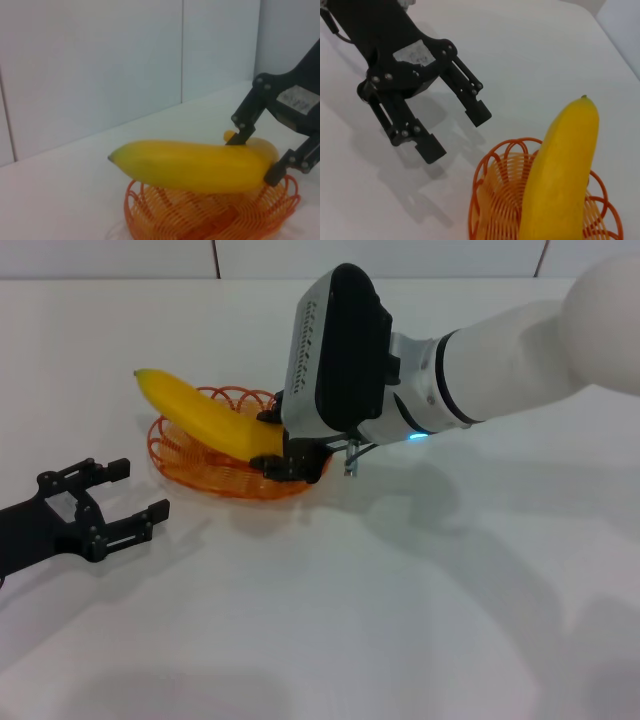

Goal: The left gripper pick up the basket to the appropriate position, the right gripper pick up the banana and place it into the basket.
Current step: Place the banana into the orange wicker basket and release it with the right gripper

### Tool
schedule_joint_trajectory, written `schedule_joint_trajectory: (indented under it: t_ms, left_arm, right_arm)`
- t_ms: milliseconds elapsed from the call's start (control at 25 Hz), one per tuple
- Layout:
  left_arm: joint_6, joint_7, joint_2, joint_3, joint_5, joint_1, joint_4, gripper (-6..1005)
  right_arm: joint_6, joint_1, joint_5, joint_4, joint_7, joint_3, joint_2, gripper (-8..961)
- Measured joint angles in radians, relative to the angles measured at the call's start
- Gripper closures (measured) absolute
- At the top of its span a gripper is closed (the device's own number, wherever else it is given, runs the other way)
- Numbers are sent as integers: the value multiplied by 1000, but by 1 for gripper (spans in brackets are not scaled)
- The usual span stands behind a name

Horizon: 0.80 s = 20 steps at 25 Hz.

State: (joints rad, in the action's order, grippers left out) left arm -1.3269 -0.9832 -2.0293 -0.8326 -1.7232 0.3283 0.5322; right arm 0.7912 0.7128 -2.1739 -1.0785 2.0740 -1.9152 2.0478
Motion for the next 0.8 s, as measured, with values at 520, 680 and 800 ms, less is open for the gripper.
schedule_joint_trajectory:
  t_ms: [520,680,800]
  left_arm:
    - [0,0,0,4,-1,-1,0,214]
    - [0,1,0,5,-1,-3,0,214]
    - [0,3,0,6,0,-4,0,214]
  right_arm:
    - [9,-16,2,-27,0,-4,-1,275]
    - [55,-103,7,-126,-24,40,-6,232]
    - [82,-188,14,-201,-61,75,-5,212]
